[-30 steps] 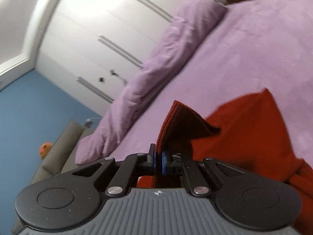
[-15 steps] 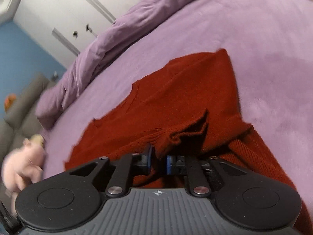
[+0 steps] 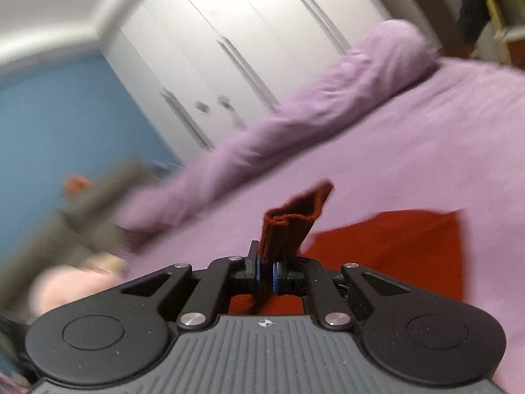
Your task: Fold small clothes
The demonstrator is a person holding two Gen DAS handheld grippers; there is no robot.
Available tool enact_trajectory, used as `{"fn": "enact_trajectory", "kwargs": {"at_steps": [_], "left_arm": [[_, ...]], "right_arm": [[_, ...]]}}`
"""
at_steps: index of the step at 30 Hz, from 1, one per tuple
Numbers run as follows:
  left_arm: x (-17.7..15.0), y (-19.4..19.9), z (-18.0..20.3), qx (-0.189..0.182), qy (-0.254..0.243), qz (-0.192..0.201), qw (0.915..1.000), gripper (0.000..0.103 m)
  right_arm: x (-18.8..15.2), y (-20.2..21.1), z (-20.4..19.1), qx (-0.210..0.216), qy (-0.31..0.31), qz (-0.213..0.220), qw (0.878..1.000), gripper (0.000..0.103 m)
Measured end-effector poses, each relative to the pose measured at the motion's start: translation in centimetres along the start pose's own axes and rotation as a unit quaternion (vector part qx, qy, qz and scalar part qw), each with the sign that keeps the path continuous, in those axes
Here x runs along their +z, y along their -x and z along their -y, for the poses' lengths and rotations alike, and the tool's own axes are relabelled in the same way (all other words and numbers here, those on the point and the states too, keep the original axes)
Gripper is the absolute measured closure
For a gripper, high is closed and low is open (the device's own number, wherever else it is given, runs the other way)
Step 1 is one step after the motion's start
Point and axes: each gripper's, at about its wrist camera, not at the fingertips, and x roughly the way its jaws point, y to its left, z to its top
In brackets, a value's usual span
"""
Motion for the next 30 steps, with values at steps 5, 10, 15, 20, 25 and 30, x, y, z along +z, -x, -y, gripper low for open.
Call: {"fn": "enact_trajectory", "kwargs": {"at_steps": [5, 10, 15, 20, 25, 30], "left_arm": [[-1.2, -0.5, 0.2, 0.001, -0.018, -0.018, 0.9997, 0.043], [-0.4, -0.2, 0.1, 0.007, -0.015, -0.002, 0.9999, 0.043], [0.7, -1.2, 1.0, -0.004, -0.011, -0.001, 0.9999, 0.042], [-0.4, -3.4, 2.3, -0.025, -0.061, -0.071, 0.9953, 0.042], [-1.8, -2.5, 1.2, -0.039, -0.092, -0.053, 0.9936, 0.042], [-2.1, -2.2, 1.2, -0.039, -0.088, -0.051, 0.9940, 0.042]], "right_arm": [[-2.1, -0.9, 4.2, -0.139, -0.014, -0.117, 0.983, 0.082], [-1.5, 0.9, 3.6, -0.156, -0.010, -0.072, 0.985, 0.082], [0.5, 0.2, 0.9, -0.152, 0.042, -0.030, 0.987, 0.070], [0.0, -5.7, 0.1, -0.130, 0.078, -0.138, 0.979, 0.070], [-2.0, -6.4, -0.8, -0.148, 0.194, -0.196, 0.950, 0.070], [-1.2, -4.4, -0.7, -0.139, 0.222, -0.178, 0.949, 0.068]]}}
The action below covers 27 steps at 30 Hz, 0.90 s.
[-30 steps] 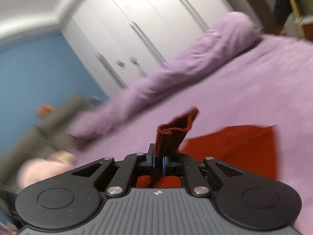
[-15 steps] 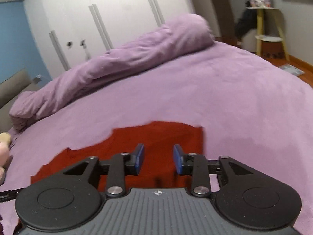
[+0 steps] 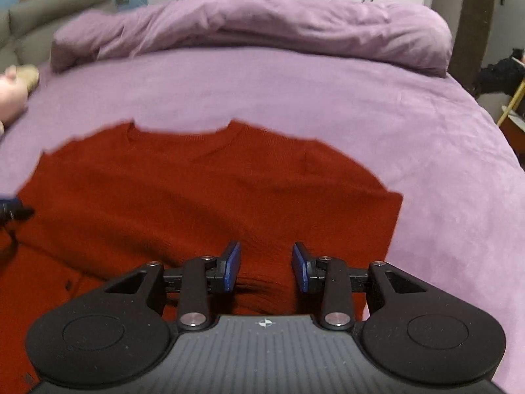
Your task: Fold small clothes
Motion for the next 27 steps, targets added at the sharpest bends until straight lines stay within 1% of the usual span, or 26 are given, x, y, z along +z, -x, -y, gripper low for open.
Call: {"fn": "enact_trajectory", "kwargs": {"at_steps": [1, 3, 6, 8, 10, 11, 12, 13, 14, 15, 17, 19, 21, 22, 23, 25, 26, 27], "left_arm": [[0.0, 0.0, 0.1, 0.002, -0.001, 0.001, 1.0000, 0.042], [-0.1, 0.1, 0.2, 0.003, -0.001, 0.001, 1.0000, 0.042], [0.1, 0.4, 0.0, 0.000, 0.000, -0.002, 1.0000, 0.042], [0.1, 0.4, -0.1, -0.002, 0.000, -0.003, 1.0000, 0.042], [0.2, 0.4, -0.1, 0.001, 0.002, -0.003, 1.0000, 0.042], [0.2, 0.5, 0.0, 0.002, 0.005, -0.002, 1.0000, 0.042], [0.3, 0.6, 0.0, 0.003, 0.008, 0.000, 1.0000, 0.042], [0.3, 0.7, 0.1, 0.003, 0.010, 0.003, 0.9999, 0.042], [0.4, 0.9, 0.1, 0.003, 0.010, 0.007, 0.9999, 0.042], [0.5, 1.1, 0.1, 0.004, 0.010, 0.015, 0.9998, 0.042], [0.8, 1.6, 0.4, 0.013, 0.005, 0.037, 0.9992, 0.041], [1.2, 1.7, 0.6, 0.021, 0.000, 0.046, 0.9987, 0.039], [1.6, 1.3, 0.6, 0.023, 0.008, 0.045, 0.9987, 0.039], [1.7, 1.0, 0.5, 0.021, 0.015, 0.042, 0.9988, 0.039], [1.8, 0.7, 0.4, 0.022, 0.021, 0.039, 0.9988, 0.039], [1.6, 0.2, 0.3, 0.026, 0.028, 0.033, 0.9987, 0.039], [1.5, 0.1, 0.2, 0.027, 0.029, 0.034, 0.9986, 0.039], [1.4, 0.0, 0.1, 0.028, 0.030, 0.034, 0.9986, 0.039]], "right_arm": [[0.3, -0.3, 0.4, -0.002, -0.012, -0.001, 1.000, 0.068], [1.2, -1.6, 0.2, 0.001, -0.008, -0.014, 1.000, 0.068], [1.5, -3.3, -0.2, 0.036, 0.025, -0.040, 0.998, 0.066], [1.6, -3.3, -0.7, 0.046, 0.060, -0.040, 0.996, 0.066], [1.7, -3.6, -1.0, 0.062, 0.081, -0.044, 0.994, 0.067], [1.7, -3.7, -1.1, 0.070, 0.088, -0.044, 0.993, 0.074], [1.6, -3.8, -1.3, 0.074, 0.094, -0.042, 0.992, 0.089], [1.6, -3.9, -1.5, 0.082, 0.100, -0.039, 0.991, 0.096], [1.6, -3.8, -1.9, 0.081, 0.107, -0.034, 0.990, 0.096], [1.6, -3.5, -2.3, 0.070, 0.120, -0.023, 0.990, 0.097], [1.6, -2.8, -3.2, 0.034, 0.154, 0.021, 0.987, 0.097], [2.3, -2.1, -3.3, 0.001, 0.146, 0.064, 0.987, 0.097], [3.0, -2.5, -3.6, -0.050, 0.147, 0.095, 0.983, 0.097], [3.2, -2.9, -3.9, -0.079, 0.152, 0.104, 0.980, 0.096], [3.3, -3.5, -4.0, -0.099, 0.145, 0.104, 0.979, 0.094], [3.5, -4.5, -4.0, -0.127, 0.120, 0.083, 0.981, 0.093], [3.4, -4.4, -3.8, -0.134, 0.094, 0.079, 0.983, 0.093], [3.1, -4.0, -3.5, -0.124, 0.072, 0.084, 0.986, 0.093]]}}
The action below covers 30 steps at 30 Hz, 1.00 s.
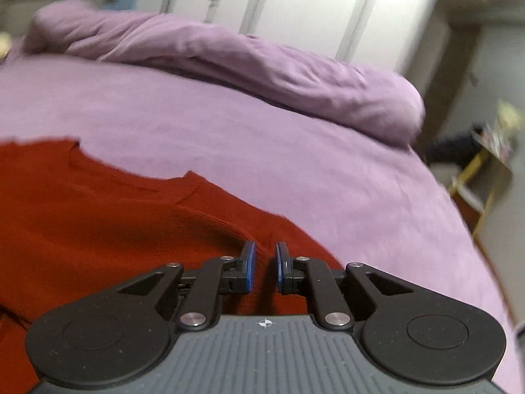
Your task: Fold small clothes
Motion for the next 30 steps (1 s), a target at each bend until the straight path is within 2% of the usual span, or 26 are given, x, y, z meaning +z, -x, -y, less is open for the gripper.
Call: {"fn": "enact_trajectory", "kwargs": {"at_steps": [3, 5, 6, 7, 8, 9, 12, 13, 14, 17, 21, 25, 26, 28, 29, 30], "left_arm": [[-0.3, -0.6, 0.0, 0.005, -0.008, 0.004, 0.9999, 0.039], [-0.6, -1.1, 0.0, 0.017, -0.020, 0.006, 0.9996, 0.036], [-0.6, -1.4, -0.1, 0.025, -0.024, 0.004, 0.9994, 0.034], [-0.7, -1.6, -0.4, 0.036, -0.022, 0.001, 0.9991, 0.033], [-0.8, -1.7, -0.9, 0.041, -0.010, -0.003, 0.9991, 0.031], [-0.7, -1.8, -1.6, 0.039, 0.008, -0.007, 0.9992, 0.030], [-0.9, -1.1, -3.7, 0.029, 0.068, -0.023, 0.9970, 0.031], [-0.9, -0.6, -4.1, 0.026, 0.073, -0.026, 0.9966, 0.031], [-1.1, 0.0, -4.2, 0.025, 0.070, -0.027, 0.9969, 0.033], [-2.3, 2.2, -3.9, 0.025, 0.051, -0.021, 0.9982, 0.033], [-4.5, 5.1, -3.0, 0.008, 0.038, -0.024, 0.9989, 0.033], [-6.9, 7.5, -1.9, 0.012, 0.021, -0.029, 0.9993, 0.033], [-7.5, 8.2, -1.8, 0.014, 0.019, -0.029, 0.9993, 0.032], [-8.5, 9.4, -1.6, 0.014, 0.013, -0.034, 0.9992, 0.032], [-8.8, 10.0, -1.7, 0.014, 0.013, -0.036, 0.9992, 0.032], [-9.2, 10.5, -1.8, 0.010, 0.013, -0.039, 0.9991, 0.032]], "right_arm": [[-1.4, 1.8, 1.3, 0.071, -0.082, -0.002, 0.994, 0.092], [-2.7, 2.0, 1.3, 0.099, -0.088, -0.019, 0.991, 0.092], [-3.4, 1.6, 1.4, 0.099, -0.080, -0.036, 0.991, 0.092], [-4.0, 1.1, 1.4, 0.083, -0.069, -0.053, 0.993, 0.093], [-4.4, 1.0, 1.7, 0.068, -0.066, -0.046, 0.994, 0.095], [-4.6, 1.1, 2.3, 0.061, -0.076, -0.039, 0.995, 0.103], [-4.3, 1.1, 3.8, -0.009, -0.117, -0.042, 0.992, 0.103], [-4.3, 1.5, 4.4, -0.018, -0.135, -0.044, 0.990, 0.103], [-4.5, 2.0, 5.3, -0.006, -0.162, -0.045, 0.986, 0.100], [-5.2, 3.1, 7.1, 0.023, -0.236, -0.060, 0.970, 0.072], [-7.2, 3.9, 8.8, 0.099, -0.322, -0.054, 0.940, 0.072], [-6.9, 2.7, 8.5, 0.104, -0.355, -0.059, 0.927, 0.072], [-6.8, 2.2, 8.5, 0.107, -0.363, -0.059, 0.924, 0.073], [-6.2, 1.1, 8.3, 0.108, -0.366, -0.062, 0.922, 0.096], [-6.2, 0.8, 8.3, 0.108, -0.367, -0.069, 0.921, 0.099], [-6.3, 0.9, 8.5, 0.119, -0.380, -0.073, 0.915, 0.099]]}}
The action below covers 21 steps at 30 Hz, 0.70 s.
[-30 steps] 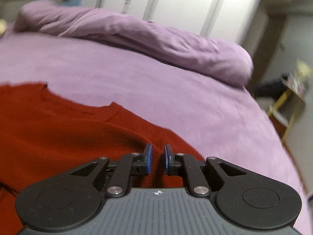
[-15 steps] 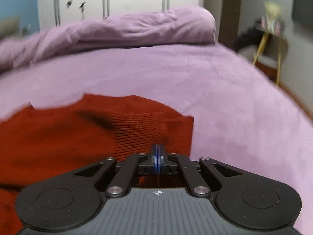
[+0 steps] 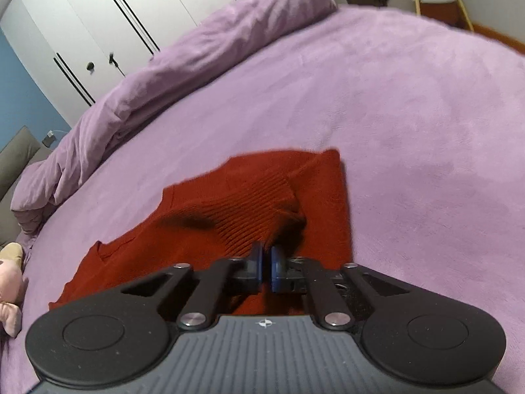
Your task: Fold small clothes
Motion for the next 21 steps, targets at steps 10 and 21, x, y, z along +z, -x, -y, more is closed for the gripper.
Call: {"fn": "enact_trajectory", "kwargs": {"at_steps": [10, 21], "left_arm": [[-4.2, 3.6, -2.5, -0.044, 0.028, -0.063, 0.9967, 0.034], [-9.3, 6.8, -4.3, -0.077, 0.051, -0.114, 0.9892, 0.038]], "right_arm": [[-3.1, 8.5, 2.2, -0.054, 0.021, 0.025, 0.998, 0.088], [-16.1, 24.2, 6.5, -0.025, 0.094, -0.034, 0.995, 0.053]]}}
